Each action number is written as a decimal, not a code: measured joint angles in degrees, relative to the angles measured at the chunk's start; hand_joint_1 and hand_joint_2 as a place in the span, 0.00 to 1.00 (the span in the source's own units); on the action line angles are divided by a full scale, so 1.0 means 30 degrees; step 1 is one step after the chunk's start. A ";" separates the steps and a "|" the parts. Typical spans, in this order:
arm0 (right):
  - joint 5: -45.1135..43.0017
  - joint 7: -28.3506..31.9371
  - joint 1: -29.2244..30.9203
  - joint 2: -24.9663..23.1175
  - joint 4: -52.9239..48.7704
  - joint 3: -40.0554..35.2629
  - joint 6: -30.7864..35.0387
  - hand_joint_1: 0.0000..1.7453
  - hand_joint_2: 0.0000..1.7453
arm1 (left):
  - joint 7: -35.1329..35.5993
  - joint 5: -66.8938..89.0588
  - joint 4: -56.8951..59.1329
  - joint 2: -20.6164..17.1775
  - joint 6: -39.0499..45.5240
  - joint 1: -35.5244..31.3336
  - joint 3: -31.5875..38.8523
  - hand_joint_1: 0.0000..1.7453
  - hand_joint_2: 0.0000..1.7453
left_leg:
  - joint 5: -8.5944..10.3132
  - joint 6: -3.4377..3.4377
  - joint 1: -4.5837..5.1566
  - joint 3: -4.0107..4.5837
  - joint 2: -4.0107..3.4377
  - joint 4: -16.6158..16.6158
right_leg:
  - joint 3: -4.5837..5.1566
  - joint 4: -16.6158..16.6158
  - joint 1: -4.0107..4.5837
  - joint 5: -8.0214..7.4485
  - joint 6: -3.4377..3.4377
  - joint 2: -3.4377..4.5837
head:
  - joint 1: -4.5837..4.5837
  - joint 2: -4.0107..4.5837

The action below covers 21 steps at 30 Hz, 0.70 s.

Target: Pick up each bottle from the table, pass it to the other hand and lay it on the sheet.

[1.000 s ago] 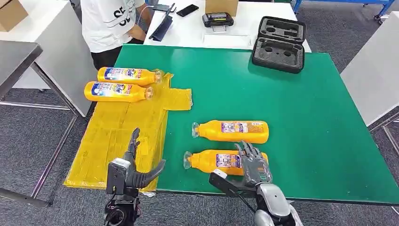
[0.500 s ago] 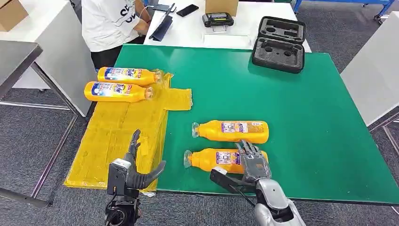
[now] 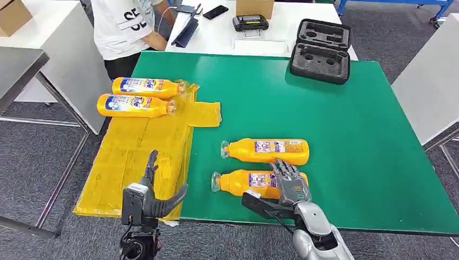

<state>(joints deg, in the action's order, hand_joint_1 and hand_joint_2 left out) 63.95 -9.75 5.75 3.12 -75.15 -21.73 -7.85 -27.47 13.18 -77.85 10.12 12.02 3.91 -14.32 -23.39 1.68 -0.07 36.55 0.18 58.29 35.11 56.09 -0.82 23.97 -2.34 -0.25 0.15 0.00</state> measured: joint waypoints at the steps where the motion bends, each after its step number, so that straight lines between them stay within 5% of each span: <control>1: -0.0058 0.0029 0.0006 0.0036 0.0022 -0.0043 -0.0066 0.35 1.00 | 0.0000 -0.0022 0.0021 0.0000 0.0000 0.0001 -0.0007 0.00 1.00 | 0.0000 0.0000 0.0000 0.0000 0.0001 0.0000 | -0.0001 0.0000 0.0000 0.0000 0.0000 -0.0002 | 0.0000 0.0000; 5: -0.0247 0.0175 0.0083 0.0116 0.0051 -0.0167 -0.0219 0.54 1.00 | 0.0000 -0.0161 0.0131 0.0000 0.0007 -0.0023 -0.0007 0.00 1.00 | 0.0000 0.0000 0.0000 -0.0004 -0.0002 0.0000 | -0.0004 0.0000 0.0000 0.0000 0.0000 0.0001 | 0.0000 0.0000; 7: -0.0291 0.0269 0.0138 0.0183 0.0059 -0.0247 -0.0306 0.79 1.00 | 0.0000 -0.0175 0.0175 -0.0007 0.0007 -0.0031 -0.0007 0.00 1.00 | -0.0001 0.0000 0.0000 -0.0007 -0.0002 0.0000 | -0.0006 -0.0001 0.0000 0.0001 0.0000 0.0000 | 0.0000 0.0000; 8: -0.0307 0.0299 0.0179 0.0212 0.0059 -0.0306 -0.0314 0.82 1.00 | 0.0000 -0.0189 0.0197 -0.0007 0.0007 -0.0039 -0.0007 0.00 1.00 | 0.0000 0.0000 0.0000 -0.0009 -0.0002 0.0000 | -0.0006 -0.0001 0.0000 0.0001 0.0000 0.0000 | -0.0007 0.0000; 21: -0.0576 0.0524 0.0377 0.0386 0.0087 -0.0451 -0.0539 0.82 1.00 | 0.0007 -0.0247 0.0306 -0.0007 0.0000 -0.0111 -0.0007 0.00 1.00 | -0.0001 0.0000 0.0000 -0.0015 -0.0004 0.0000 | -0.0013 -0.0001 0.0001 0.0001 0.0000 0.0001 | 0.0000 0.0000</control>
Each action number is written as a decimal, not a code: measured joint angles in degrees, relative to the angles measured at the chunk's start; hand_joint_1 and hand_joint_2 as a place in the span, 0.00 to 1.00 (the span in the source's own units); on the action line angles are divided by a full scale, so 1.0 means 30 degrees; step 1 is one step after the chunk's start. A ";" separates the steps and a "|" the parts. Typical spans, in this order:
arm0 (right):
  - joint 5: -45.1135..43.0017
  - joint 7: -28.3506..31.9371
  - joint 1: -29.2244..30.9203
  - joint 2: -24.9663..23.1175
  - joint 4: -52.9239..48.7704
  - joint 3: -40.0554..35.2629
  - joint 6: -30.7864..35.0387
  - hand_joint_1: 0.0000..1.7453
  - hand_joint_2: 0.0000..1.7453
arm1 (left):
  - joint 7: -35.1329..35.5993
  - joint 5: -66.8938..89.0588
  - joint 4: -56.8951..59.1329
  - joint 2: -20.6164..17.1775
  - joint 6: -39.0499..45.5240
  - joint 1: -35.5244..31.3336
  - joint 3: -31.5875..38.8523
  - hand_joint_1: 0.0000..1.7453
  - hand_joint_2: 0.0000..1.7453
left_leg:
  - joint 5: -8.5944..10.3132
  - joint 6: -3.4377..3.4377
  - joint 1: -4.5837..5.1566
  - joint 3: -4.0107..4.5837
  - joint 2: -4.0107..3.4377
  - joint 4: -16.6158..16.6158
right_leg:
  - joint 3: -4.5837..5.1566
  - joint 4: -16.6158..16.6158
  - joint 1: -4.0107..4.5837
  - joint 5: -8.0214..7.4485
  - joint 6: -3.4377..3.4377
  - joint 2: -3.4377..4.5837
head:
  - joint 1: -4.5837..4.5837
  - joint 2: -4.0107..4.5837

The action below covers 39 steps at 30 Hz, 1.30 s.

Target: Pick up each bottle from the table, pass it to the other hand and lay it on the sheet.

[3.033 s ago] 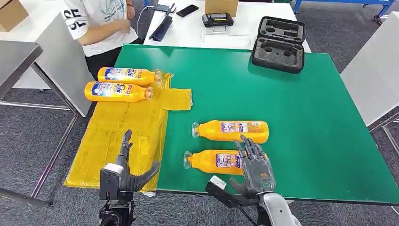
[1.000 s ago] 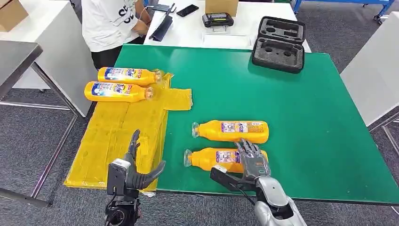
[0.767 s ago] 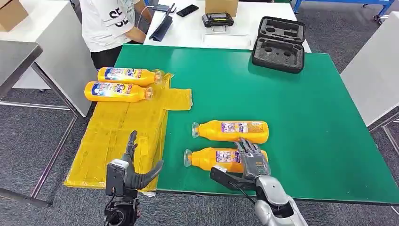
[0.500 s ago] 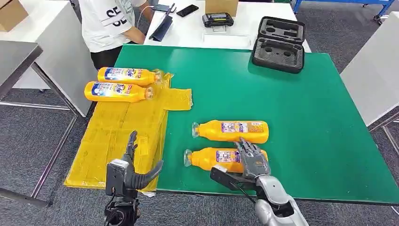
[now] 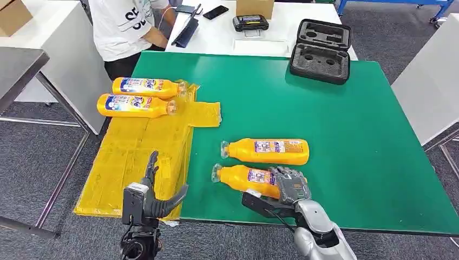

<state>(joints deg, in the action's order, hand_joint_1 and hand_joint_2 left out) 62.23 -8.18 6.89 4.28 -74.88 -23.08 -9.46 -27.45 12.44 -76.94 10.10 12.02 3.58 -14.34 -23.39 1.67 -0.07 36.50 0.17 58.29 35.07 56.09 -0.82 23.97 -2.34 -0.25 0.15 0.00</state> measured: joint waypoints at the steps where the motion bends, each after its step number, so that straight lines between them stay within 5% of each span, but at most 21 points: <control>1: -0.0044 0.0059 0.0052 0.0001 0.0015 -0.0022 -0.0052 0.81 1.00 | 0.0022 -0.0008 0.0022 0.0000 -0.0001 -0.0041 0.0000 0.00 1.00 | -0.0001 0.0000 0.0000 0.0000 0.0000 0.0000 | 0.0001 -0.0001 0.0000 0.0000 0.0000 0.0001 | 0.0000 0.0000; 10: -0.0802 0.0883 0.0323 0.0175 0.0277 -0.0190 -0.0226 0.88 1.00 | 0.0153 -0.0059 0.0292 0.0000 -0.0052 -0.0450 0.0000 0.00 1.00 | -0.0001 -0.0001 -0.0003 -0.0020 -0.0004 0.0000 | -0.0009 0.0000 0.0005 -0.0002 0.0001 0.0008 | 0.0000 0.0000; 11: -0.0853 0.0941 0.0345 0.0183 0.0307 -0.0212 -0.0212 1.00 1.00 | 0.0160 -0.0059 0.0350 0.0000 -0.0051 -0.0504 -0.0007 0.00 1.00 | -0.0001 -0.0001 -0.0004 -0.0020 -0.0004 0.0000 | -0.0009 0.0001 0.0005 -0.0002 0.0001 0.0008 | 0.0000 0.0000; 17: -0.1664 0.1846 0.0385 0.0212 0.0365 -0.0299 0.0329 1.00 1.00 | 0.0160 -0.0059 0.0459 -0.0001 -0.0059 -0.0568 -0.0007 0.00 1.00 | -0.0001 -0.0002 -0.0006 -0.0025 -0.0005 0.0000 | -0.0013 0.0001 0.0005 -0.0002 0.0001 0.0009 | -0.0007 0.0000; 25: -0.6837 0.6450 -0.0158 -0.0503 -0.0226 0.1072 0.2120 1.00 1.00 | -0.0175 -0.0336 0.0503 0.0000 0.0182 -0.0377 0.0007 0.00 1.00 | 0.0001 -0.0001 -0.0004 0.0003 0.0002 0.0000 | 0.0000 0.0004 0.0003 -0.0001 0.0000 0.0005 | 0.0000 0.0000; 30: -0.7948 0.7300 -0.0166 -0.1151 -0.0662 0.2206 0.2491 1.00 1.00 | -0.0583 -0.0795 0.0444 -0.0007 0.0450 -0.0190 0.0087 0.00 1.00 | 0.0002 -0.0001 -0.0004 0.0007 0.0003 0.0000 | 0.0000 0.0003 0.0002 0.0001 0.0000 0.0000 | -0.0007 0.0000; 31: -0.8095 0.7360 -0.0188 -0.1239 -0.0706 0.2368 0.2491 1.00 1.00 | -0.0649 -0.0663 0.0393 -0.0007 0.0729 -0.0152 0.0095 0.00 0.00 | 0.0001 0.0000 -0.0004 0.0008 0.0002 0.0000 | 0.0000 0.0003 0.0002 0.0001 0.0000 0.0001 | 0.0000 0.0000; 39: -0.8444 0.7280 -0.0109 -0.1879 -0.0735 0.3299 0.2688 1.00 1.00 | -0.0904 -0.2293 -0.0262 0.0036 -0.0072 0.0113 0.0131 0.00 0.00 | 0.0002 -0.0001 -0.0004 0.0010 0.0003 0.0000 | 0.0000 0.0004 0.0003 0.0001 0.0000 0.0001 | 0.0000 0.0000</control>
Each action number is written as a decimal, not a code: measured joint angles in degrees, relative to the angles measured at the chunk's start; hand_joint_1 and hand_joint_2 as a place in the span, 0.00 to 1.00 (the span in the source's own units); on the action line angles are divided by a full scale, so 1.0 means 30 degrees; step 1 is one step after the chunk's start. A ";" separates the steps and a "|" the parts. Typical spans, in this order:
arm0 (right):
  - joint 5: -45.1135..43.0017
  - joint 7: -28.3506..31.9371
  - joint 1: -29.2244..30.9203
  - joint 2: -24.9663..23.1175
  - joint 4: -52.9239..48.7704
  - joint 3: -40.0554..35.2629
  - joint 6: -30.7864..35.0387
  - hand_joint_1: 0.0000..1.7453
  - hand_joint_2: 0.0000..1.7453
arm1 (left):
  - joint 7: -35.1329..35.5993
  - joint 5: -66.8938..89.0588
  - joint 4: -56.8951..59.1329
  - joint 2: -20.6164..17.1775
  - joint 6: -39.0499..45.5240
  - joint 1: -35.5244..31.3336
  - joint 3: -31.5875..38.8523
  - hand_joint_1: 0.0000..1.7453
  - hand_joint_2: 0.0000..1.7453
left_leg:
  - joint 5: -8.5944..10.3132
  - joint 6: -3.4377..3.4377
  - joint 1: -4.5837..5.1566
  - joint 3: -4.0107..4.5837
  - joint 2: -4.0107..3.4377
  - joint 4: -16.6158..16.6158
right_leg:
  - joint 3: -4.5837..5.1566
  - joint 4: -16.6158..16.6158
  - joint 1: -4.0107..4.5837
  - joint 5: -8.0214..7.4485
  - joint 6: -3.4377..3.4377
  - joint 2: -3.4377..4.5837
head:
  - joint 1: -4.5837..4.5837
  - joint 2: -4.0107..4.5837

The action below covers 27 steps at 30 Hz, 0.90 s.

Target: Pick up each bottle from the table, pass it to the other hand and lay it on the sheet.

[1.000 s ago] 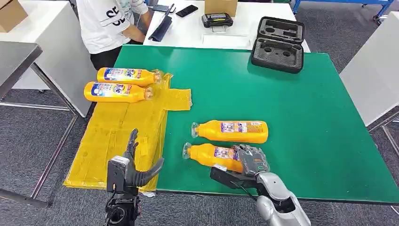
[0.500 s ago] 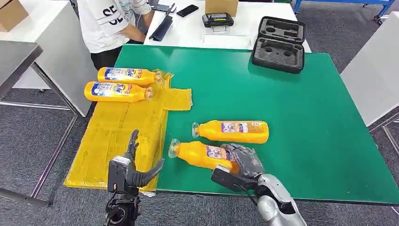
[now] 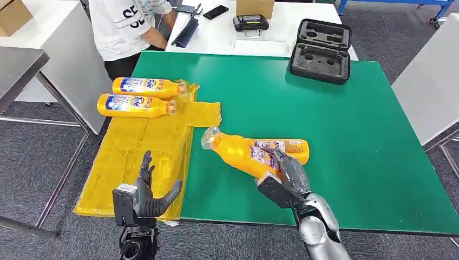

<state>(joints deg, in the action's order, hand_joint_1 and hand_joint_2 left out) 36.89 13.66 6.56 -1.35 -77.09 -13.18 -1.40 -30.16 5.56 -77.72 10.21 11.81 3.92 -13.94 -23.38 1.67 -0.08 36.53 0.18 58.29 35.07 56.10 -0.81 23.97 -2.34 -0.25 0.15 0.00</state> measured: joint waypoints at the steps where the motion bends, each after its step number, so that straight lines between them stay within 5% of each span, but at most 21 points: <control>1: 0.0000 -0.0066 0.0012 -0.0052 0.0000 0.0067 0.0066 1.00 1.00 | 0.0103 -0.0251 -0.0059 -0.0007 -0.0214 0.0014 0.0007 0.00 0.00 | -0.0001 0.0000 0.0000 0.0000 0.0000 0.0000 | 0.0000 0.0000 0.0000 0.0000 0.0000 0.0000 | 0.0000 0.0000; 7: -0.0241 0.0146 0.0224 -0.0285 0.0022 0.0416 0.0306 1.00 1.00 | 0.0583 -0.1665 -0.0022 -0.0036 -0.2276 -0.0003 -0.0015 0.00 0.00 | -0.0001 0.0000 0.0001 0.0003 -0.0001 0.0000 | 0.0003 0.0000 -0.0001 0.0000 0.0000 0.0001 | -0.0007 0.0000; 12: -0.0452 0.2183 0.0568 -0.0700 0.0408 0.0255 0.0226 1.00 1.00 | 0.0591 -0.2428 0.0364 -0.0036 -0.4023 -0.0306 -0.0467 0.00 0.00 | 0.0000 -0.0001 0.0000 0.0004 -0.0001 0.0000 | 0.0007 0.0000 0.0001 0.0000 0.0000 0.0001 | 0.0000 0.0000; 27: -0.0954 0.4225 0.0936 -0.2215 0.2250 -0.1477 -0.0575 1.00 1.00 | 0.1021 -0.1911 0.1624 0.0007 -0.4374 -0.1589 -0.1486 0.00 0.00 | 0.0001 -0.0002 -0.0001 0.0010 -0.0002 0.0000 | 0.0019 0.0003 0.0001 0.0000 0.0001 0.0005 | 0.0007 0.0000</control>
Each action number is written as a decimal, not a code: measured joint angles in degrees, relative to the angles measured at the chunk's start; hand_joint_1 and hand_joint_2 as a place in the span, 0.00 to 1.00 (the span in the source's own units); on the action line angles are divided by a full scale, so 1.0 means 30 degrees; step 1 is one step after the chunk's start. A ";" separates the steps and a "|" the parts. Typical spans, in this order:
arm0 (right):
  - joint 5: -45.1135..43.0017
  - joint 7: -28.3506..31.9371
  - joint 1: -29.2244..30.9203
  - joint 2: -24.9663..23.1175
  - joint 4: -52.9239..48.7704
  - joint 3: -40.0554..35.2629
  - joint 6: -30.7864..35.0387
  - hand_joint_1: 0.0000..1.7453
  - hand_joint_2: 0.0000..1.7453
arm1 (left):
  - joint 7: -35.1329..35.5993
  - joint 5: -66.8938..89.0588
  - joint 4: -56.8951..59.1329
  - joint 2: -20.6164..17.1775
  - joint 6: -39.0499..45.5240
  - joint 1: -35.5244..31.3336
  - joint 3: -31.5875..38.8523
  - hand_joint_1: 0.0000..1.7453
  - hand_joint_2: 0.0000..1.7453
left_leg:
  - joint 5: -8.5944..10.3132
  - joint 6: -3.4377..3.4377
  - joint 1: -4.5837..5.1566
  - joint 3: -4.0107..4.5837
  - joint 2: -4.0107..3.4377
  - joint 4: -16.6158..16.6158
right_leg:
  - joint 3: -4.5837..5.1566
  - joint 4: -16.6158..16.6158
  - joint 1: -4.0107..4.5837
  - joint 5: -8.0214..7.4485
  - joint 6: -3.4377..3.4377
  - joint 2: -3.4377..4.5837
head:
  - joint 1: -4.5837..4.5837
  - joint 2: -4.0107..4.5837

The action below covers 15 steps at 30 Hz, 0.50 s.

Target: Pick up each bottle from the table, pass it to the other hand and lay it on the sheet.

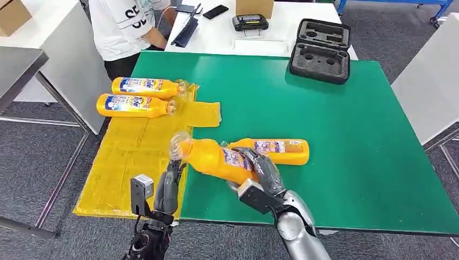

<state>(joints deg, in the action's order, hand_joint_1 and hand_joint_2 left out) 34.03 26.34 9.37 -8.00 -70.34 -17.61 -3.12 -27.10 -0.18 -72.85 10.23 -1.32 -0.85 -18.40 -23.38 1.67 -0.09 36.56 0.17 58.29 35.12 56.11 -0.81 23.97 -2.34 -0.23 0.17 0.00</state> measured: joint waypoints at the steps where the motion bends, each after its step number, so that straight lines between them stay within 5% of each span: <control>1: 0.0000 0.0000 0.0007 -0.0124 0.0218 -0.0146 -0.0095 1.00 1.00 | 0.0000 0.0081 0.0036 0.0000 0.0066 -0.0080 -0.0007 0.00 0.00 | 0.0001 0.0000 -0.0001 0.0000 -0.0001 0.0000 | 0.0000 0.0000 0.0000 0.0000 0.0000 -0.0004 | -0.0014 0.0000; 3: -0.0029 0.0015 0.0057 -0.0292 0.0599 -0.0402 -0.0154 1.00 1.00 | -0.0001 0.0117 0.0059 0.0000 0.0228 -0.0155 -0.0044 0.00 0.00 | 0.0002 -0.0001 -0.0002 0.0001 0.0002 0.0000 | 0.0000 0.0000 0.0001 0.0003 0.0002 -0.0006 | -0.0007 0.0000; 4: -0.0137 0.0058 0.0090 -0.0379 0.0765 -0.0482 -0.0176 1.00 1.00 | -0.0008 0.0226 0.0059 0.0000 0.0343 -0.0162 -0.0065 0.00 1.00 | 0.0001 -0.0001 -0.0003 0.0001 0.0000 -0.0001 | 0.0000 0.0001 0.0002 0.0002 0.0002 -0.0004 | -0.0007 0.0000; 15: -0.1311 0.0197 0.0888 -0.0699 0.2420 -0.0584 -0.0343 1.00 1.00 | -0.0474 0.0744 -0.0124 -0.0022 0.0693 -0.0132 -0.0094 0.00 1.00 | 0.0004 0.0001 0.0000 0.0004 0.0001 -0.0001 | -0.0001 0.0001 -0.0001 0.0000 0.0000 -0.0006 | -0.0021 0.0000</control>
<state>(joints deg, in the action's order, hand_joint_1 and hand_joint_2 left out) 30.10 26.93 12.03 -10.10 -63.08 -19.37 -4.15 -28.52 2.05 -73.22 10.16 0.76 -1.25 -18.69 -23.37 1.67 -0.09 36.57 0.18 58.28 35.12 56.11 -0.81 23.97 -2.34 -0.25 0.11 0.00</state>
